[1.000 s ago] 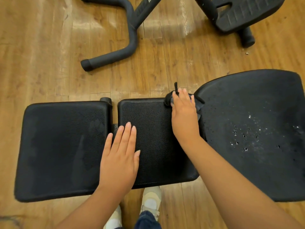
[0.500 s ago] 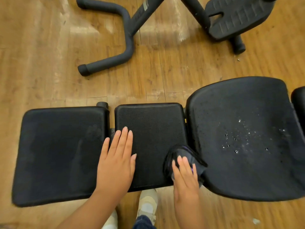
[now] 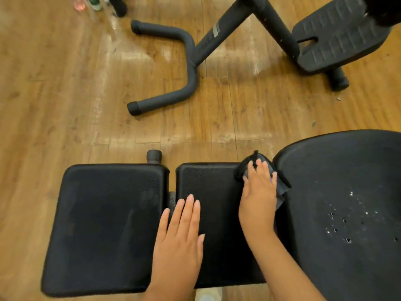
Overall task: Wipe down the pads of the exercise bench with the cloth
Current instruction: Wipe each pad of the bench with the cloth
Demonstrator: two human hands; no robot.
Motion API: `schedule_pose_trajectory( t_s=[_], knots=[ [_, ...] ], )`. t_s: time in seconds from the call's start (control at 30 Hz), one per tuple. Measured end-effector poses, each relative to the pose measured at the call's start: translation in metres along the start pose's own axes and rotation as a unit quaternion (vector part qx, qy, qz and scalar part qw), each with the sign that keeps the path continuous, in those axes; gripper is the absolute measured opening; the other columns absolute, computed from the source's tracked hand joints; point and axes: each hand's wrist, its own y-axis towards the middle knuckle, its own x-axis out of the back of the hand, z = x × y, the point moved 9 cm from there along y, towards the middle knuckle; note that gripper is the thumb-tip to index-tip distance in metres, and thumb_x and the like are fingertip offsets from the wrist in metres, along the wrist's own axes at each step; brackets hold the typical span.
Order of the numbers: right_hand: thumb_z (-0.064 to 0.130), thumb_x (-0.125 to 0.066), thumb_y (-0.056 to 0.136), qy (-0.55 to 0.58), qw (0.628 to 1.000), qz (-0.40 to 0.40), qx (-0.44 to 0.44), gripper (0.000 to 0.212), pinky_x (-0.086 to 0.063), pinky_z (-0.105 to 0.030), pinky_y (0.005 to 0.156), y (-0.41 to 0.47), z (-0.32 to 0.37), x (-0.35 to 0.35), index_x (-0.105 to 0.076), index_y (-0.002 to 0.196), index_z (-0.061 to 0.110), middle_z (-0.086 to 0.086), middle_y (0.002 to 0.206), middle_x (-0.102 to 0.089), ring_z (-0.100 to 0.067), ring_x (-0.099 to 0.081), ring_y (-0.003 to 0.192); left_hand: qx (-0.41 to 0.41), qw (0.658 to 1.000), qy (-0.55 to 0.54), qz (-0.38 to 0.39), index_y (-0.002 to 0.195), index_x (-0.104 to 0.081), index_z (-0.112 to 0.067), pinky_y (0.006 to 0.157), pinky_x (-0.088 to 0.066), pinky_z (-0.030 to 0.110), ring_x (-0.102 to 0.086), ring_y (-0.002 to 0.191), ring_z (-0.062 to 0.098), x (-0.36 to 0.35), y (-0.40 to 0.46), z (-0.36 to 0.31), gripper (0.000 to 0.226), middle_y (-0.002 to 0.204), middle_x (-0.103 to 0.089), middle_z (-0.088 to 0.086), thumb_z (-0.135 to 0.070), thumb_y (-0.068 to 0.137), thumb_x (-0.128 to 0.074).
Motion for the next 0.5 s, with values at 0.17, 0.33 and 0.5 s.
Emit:
schedule_pose_trajectory(
  t_s=[0.17, 0.33, 0.5],
  knots=[
    [0.013, -0.046, 0.085, -0.015, 0.999, -0.025, 0.016, 0.033, -0.009, -0.038, 0.108, 0.017, 0.010, -0.008, -0.065, 0.105, -0.005, -0.023, 0.109, -0.065, -0.033, -0.055, 0.113, 0.003, 1.000, -0.004, 0.007, 0.148, -0.022, -0.009, 0.113, -0.015, 0.045, -0.027, 0.138, 0.025, -0.005, 0.001, 0.001, 0.074, 0.155, -0.017, 0.007, -0.040, 0.081, -0.036],
    [0.021, -0.034, 0.083, -0.045, 0.996, 0.037, 0.073, 0.044, 0.000, -0.034, 0.111, 0.016, 0.045, -0.022, -0.070, 0.095, 0.001, -0.016, 0.100, -0.069, -0.028, -0.060, 0.107, -0.017, 0.999, 0.015, -0.025, 0.147, -0.019, -0.011, 0.114, -0.012, 0.044, -0.012, 0.144, 0.024, -0.008, 0.003, 0.001, 0.098, 0.156, -0.015, 0.007, -0.042, 0.067, -0.067],
    [0.022, -0.054, 0.078, -0.016, 0.988, 0.067, 0.135, 0.026, -0.009, -0.039, 0.108, 0.005, 0.114, -0.036, -0.073, 0.088, 0.008, -0.008, 0.093, -0.072, -0.022, -0.067, 0.096, -0.015, 0.998, 0.010, -0.055, 0.144, -0.031, -0.011, 0.112, -0.016, 0.044, -0.003, 0.147, 0.022, -0.008, 0.005, 0.002, 0.055, 0.153, -0.028, 0.006, -0.031, 0.093, -0.025]
  ],
)
